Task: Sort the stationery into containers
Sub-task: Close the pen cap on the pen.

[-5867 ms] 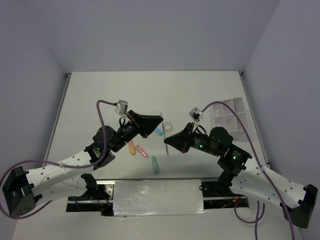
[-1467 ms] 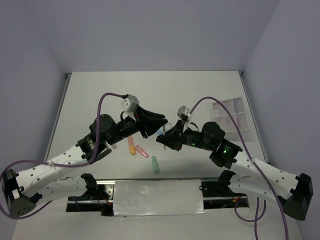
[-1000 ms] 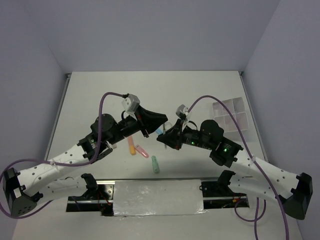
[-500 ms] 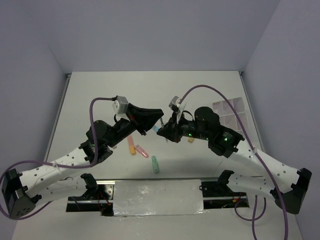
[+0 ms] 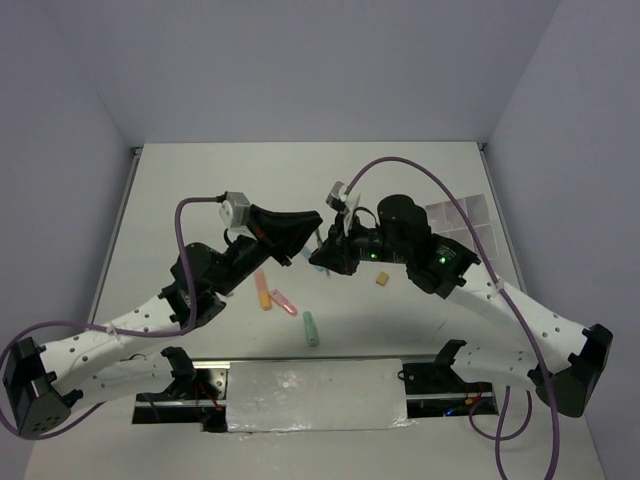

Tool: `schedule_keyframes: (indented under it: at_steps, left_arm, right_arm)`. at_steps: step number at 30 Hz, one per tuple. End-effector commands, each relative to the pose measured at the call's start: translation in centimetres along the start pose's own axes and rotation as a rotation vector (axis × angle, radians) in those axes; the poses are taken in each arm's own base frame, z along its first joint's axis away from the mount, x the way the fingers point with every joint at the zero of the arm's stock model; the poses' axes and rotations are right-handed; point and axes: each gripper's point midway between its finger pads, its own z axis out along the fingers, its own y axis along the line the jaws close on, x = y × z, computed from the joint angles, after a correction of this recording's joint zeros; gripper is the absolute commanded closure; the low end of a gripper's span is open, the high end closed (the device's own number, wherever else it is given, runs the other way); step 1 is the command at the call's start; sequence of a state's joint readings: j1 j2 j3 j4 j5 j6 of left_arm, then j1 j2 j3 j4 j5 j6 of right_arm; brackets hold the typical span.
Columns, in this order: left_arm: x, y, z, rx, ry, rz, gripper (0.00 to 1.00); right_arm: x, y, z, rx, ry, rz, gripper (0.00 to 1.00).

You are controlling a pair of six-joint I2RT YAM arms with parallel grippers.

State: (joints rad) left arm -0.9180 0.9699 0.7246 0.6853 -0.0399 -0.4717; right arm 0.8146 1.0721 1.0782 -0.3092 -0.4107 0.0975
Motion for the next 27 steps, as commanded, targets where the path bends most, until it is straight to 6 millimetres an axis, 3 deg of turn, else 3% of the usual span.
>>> schedule_keyframes:
  at_steps: [1,5,15,17,18,20,21,23,24,25,26,27]
  left_arm:
    - [10.2,-2.6,-4.0,0.152,0.408,-0.043,1.0]
    - [8.8,-3.9,-3.2,0.21,0.379,-0.036,1.0]
    - [7.2,-4.6,-2.1,0.224,0.337,-0.033,0.99]
    - [6.6,-4.4,-1.9,0.205,0.322,-0.029,0.88]
    - [6.3,-3.6,-1.7,0.153,0.312,-0.027,0.74]
    - [4.9,-2.7,-1.4,0.073,0.27,-0.04,0.59]
    - [4.5,-0.7,-1.4,-0.051,0.252,-0.043,0.36]
    - [2.0,0.5,-1.3,-0.173,0.191,-0.11,0.11]
    - [2.0,1.4,-1.8,-0.241,0.203,-0.12,0.06]
    - [-0.4,2.4,-1.8,-0.335,0.131,-0.154,0.03]
    - [-1.4,3.2,-2.1,-0.399,0.103,-0.166,0.01]
    - [-1.2,4.4,-3.3,-0.495,0.116,-0.203,0.01]
  right_arm:
    - [-11.2,-0.9,-1.1,0.065,-0.382,-0.14,1.0]
    - [-9.7,-1.2,0.4,0.039,-0.346,-0.112,1.0]
    - [-7.3,-2.1,1.3,0.046,-0.318,-0.081,1.0]
    - [-6.7,-2.5,1.3,0.072,-0.315,-0.077,1.0]
    - [-6.5,-2.7,1.2,0.083,-0.315,-0.076,1.0]
    - [-5.6,-3.5,1.2,0.118,-0.305,-0.066,1.0]
    - [-5.4,-3.6,1.3,0.125,-0.308,-0.062,1.0]
    - [-4.2,-3.8,1.3,0.123,-0.299,-0.043,1.0]
    - [-4.3,-3.6,1.3,0.116,-0.318,-0.044,1.0]
    - [-3.3,-3.9,1.4,0.122,-0.309,-0.028,1.0]
    - [-3.4,-4.1,1.2,0.137,-0.33,-0.017,1.0]
    - [-3.1,-4.5,1.2,0.159,-0.331,-0.011,1.0]
